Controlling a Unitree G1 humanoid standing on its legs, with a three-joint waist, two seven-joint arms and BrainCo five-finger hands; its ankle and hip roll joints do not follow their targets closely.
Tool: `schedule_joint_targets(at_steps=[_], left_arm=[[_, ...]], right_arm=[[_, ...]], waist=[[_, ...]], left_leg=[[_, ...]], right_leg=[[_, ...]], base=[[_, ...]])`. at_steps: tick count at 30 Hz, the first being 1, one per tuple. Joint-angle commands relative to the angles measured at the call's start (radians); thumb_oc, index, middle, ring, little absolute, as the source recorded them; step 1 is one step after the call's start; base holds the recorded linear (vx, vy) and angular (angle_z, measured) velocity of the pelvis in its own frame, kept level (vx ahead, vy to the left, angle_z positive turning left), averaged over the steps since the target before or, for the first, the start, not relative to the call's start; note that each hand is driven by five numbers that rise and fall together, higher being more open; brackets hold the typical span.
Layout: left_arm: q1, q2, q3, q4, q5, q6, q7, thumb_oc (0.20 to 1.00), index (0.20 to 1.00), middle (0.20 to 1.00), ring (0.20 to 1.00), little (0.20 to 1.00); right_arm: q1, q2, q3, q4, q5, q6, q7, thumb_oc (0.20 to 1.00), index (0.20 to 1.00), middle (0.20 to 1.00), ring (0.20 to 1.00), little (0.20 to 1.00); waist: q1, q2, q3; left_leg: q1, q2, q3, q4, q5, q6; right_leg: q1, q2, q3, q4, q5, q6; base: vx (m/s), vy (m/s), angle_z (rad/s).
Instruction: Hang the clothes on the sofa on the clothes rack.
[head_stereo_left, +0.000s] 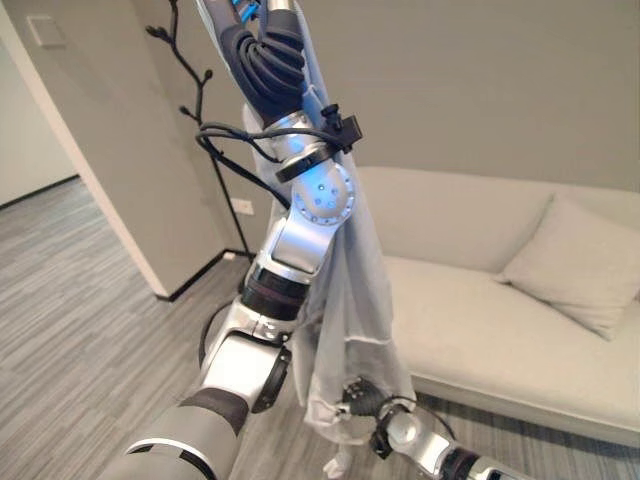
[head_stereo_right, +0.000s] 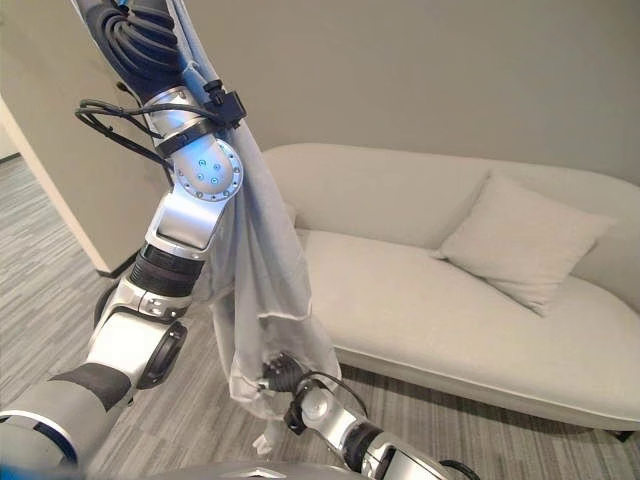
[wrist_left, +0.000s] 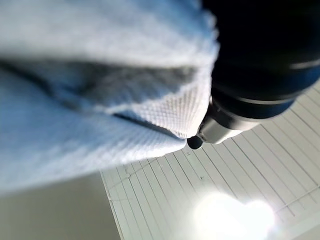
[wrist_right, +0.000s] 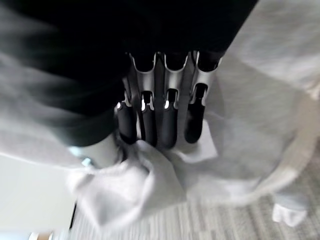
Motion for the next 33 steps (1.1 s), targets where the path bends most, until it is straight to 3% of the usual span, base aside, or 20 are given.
schedule_joint_targets(at_steps=[1, 5, 11, 16, 17, 18, 22, 23, 24, 26, 27, 30, 31, 32, 33], left_arm=[[-0.124, 0.003, 0.043, 0.072, -0.042, -0.001, 0.0, 0.2, 0.2, 0.2, 0.2, 0.2], [-0.079, 0.037, 0.053, 0.044, -0.043, 0.001, -0.01, 0.2, 0.2, 0.2, 0.2, 0.2], [-0.035, 0.08, 0.057, 0.011, -0.006, 0.024, -0.039, 0.2, 0.2, 0.2, 0.2, 0.2], [0.045, 0.178, 0.085, -0.076, 0.066, 0.043, -0.058, 0.2, 0.2, 0.2, 0.2, 0.2], [0.063, 0.205, 0.093, -0.089, 0.079, 0.04, -0.058, 0.2, 0.2, 0.2, 0.2, 0.2], [0.092, 0.246, 0.098, -0.118, 0.087, 0.021, -0.059, 0.2, 0.2, 0.2, 0.2, 0.2], [0.161, 0.303, 0.124, -0.166, 0.065, -0.021, -0.066, 0.2, 0.2, 0.2, 0.2, 0.2], [0.163, 0.303, 0.124, -0.167, 0.064, -0.021, -0.067, 0.2, 0.2, 0.2, 0.2, 0.2], [0.186, 0.308, 0.135, -0.189, 0.048, -0.03, -0.07, 0.2, 0.2, 0.2, 0.2, 0.2], [0.208, 0.293, 0.147, -0.213, 0.042, -0.028, -0.072, 0.2, 0.2, 0.2, 0.2, 0.2], [0.276, 0.28, 0.147, -0.237, 0.047, -0.038, -0.115, 0.2, 0.2, 0.2, 0.2, 0.2], [0.355, 0.285, 0.155, -0.244, 0.041, -0.041, -0.151, 0.2, 0.2, 0.2, 0.2, 0.2], [0.413, 0.292, 0.163, -0.237, 0.036, -0.043, -0.177, 0.2, 0.2, 0.2, 0.2, 0.2], [0.415, 0.292, 0.164, -0.239, 0.036, -0.042, -0.178, 0.347, 0.347, 0.347, 0.347, 0.347], [0.448, 0.285, 0.169, -0.241, 0.022, -0.043, -0.189, 0.545, 0.545, 0.545, 0.545, 0.545]], right_arm=[[-0.026, 0.022, -0.047, 0.004, 0.044, -0.026, -0.021, 0.2, 0.2, 0.2, 0.2, 0.2], [0.031, -0.037, -0.144, -0.016, 0.05, -0.033, -0.048, 0.2, 0.2, 0.2, 0.2, 0.2], [0.084, -0.075, -0.174, -0.091, 0.01, -0.037, -0.065, 0.2, 0.2, 0.2, 0.2, 0.2], [0.14, -0.131, -0.291, -0.195, -0.001, -0.045, -0.129, 0.2, 0.2, 0.2, 0.2, 0.2], [0.149, -0.151, -0.339, -0.217, -0.007, -0.046, -0.162, 0.2, 0.2, 0.2, 0.2, 0.2], [0.147, -0.2, -0.426, -0.276, -0.003, -0.045, -0.213, 0.2, 0.2, 0.2, 0.2, 0.2], [0.153, -0.259, -0.535, -0.362, 0.003, -0.051, -0.27, 0.2, 0.2, 0.2, 0.2, 0.2], [0.155, -0.259, -0.536, -0.364, 0.003, -0.051, -0.271, 0.2, 0.2, 0.2, 0.2, 0.2], [0.168, -0.264, -0.58, -0.41, 0.021, -0.065, -0.303, 0.2, 0.2, 0.2, 0.2, 0.2], [0.177, -0.27, -0.603, -0.444, 0.028, -0.063, -0.31, 0.2, 0.2, 0.2, 0.2, 0.2], [0.206, -0.277, -0.638, -0.496, 0.028, -0.061, -0.304, 0.2, 0.2, 0.2, 0.2, 0.2], [0.235, -0.282, -0.663, -0.568, 0.028, -0.062, -0.3, 0.2, 0.2, 0.2, 0.2, 0.2], [0.233, -0.271, -0.682, -0.604, 0.019, -0.065, -0.309, 0.2, 0.2, 0.2, 0.2, 0.2], [0.234, -0.271, -0.681, -0.605, 0.018, -0.064, -0.309, 0.2, 0.2, 0.2, 0.2, 0.2], [0.231, -0.262, -0.688, -0.629, 0.015, -0.063, -0.314, 0.2, 0.2, 0.2, 0.2, 0.2]], waist=[[-0.025, 0.014, -0.027], [-0.033, 0.02, -0.037], [-0.038, 0.02, -0.055], [-0.047, 0.012, -0.051], [-0.05, 0.007, -0.04], [-0.052, -0.006, -0.004], [-0.052, -0.039, 0.012], [-0.052, -0.039, 0.011], [-0.049, -0.048, 0.016], [-0.053, -0.037, 0.014], [-0.063, -0.026, 0.004], [-0.064, -0.018, -0.018], [-0.065, -0.024, -0.028], [-0.065, -0.025, -0.031], [-0.063, -0.032, -0.032]], left_leg=[[-0.015, -0.077, 0.006, -0.029, -0.06, -0.008], [-0.026, -0.067, 0.021, -0.061, -0.024, -0.01], [-0.026, -0.065, 0.029, -0.088, -0.002, -0.013], [-0.043, -0.066, 0.028, -0.06, -0.007, -0.02], [-0.062, -0.06, 0.02, -0.031, -0.004, -0.036], [-0.109, -0.028, -0.021, 0.033, 0.001, -0.086], [-0.107, 0.081, -0.103, 0.035, 0.009, -0.083], [-0.106, 0.082, -0.104, 0.033, 0.01, -0.085], [-0.1, 0.142, -0.156, 0.009, 0.025, -0.097], [-0.065, 0.161, -0.176, -0.039, 0.032, -0.098], [-0.018, 0.176, -0.151, -0.098, 0.017, -0.117], [0.027, 0.17, -0.123, -0.134, 0.005, -0.121], [0.035, 0.149, -0.104, -0.143, -0.009, -0.119], [0.034, 0.148, -0.103, -0.143, -0.009, -0.118], [0.032, 0.137, -0.095, -0.143, -0.019, -0.11]], right_leg=[[0.157, 0.008, 0.043, -0.356, 0.208, 0.062], [0.159, 0.022, 0.053, -0.391, 0.23, 0.064], [0.162, 0.032, 0.052, -0.406, 0.239, 0.065], [0.156, 0.026, 0.041, -0.403, 0.245, 0.067], [0.15, 0.025, 0.039, -0.399, 0.246, 0.067], [0.136, 0.014, 0.034, -0.379, 0.245, 0.071], [0.113, -0.026, 0.021, -0.342, 0.248, 0.097], [0.114, -0.025, 0.02, -0.341, 0.247, 0.096], [0.118, -0.036, 0.021, -0.346, 0.238, 0.105], [0.118, -0.031, 0.026, -0.35, 0.245, 0.11], [0.128, -0.052, 0.029, -0.363, 0.249, 0.124], [0.122, -0.085, 0.027, -0.382, 0.269, 0.139], [0.1, -0.119, 0.017, -0.398, 0.295, 0.157], [0.099, -0.121, 0.018, -0.399, 0.296, 0.158], [0.083, -0.137, 0.022, -0.408, 0.31, 0.168]], base=[[-0.1, -0.014, -0.06], [-0.1, -0.009, -0.08], [-0.01, 0.0, -0.01], [-0.03, 0.02, 0.02], [-0.15, 0.07, 0.08], [-0.17, 0.104, 0.13], [-0.06, 0.109, 0.08], [0.03, 0.133, 0.17], [0.03, 0.089, 0.2], [0.04, 0.209, 0.06], [0.06, 0.262, -0.14], [0.07, 0.308, -0.12], [-0.01, 0.165, 0.05], [-0.05, 0.227, -0.05], [-0.05, 0.105, 0.0]])
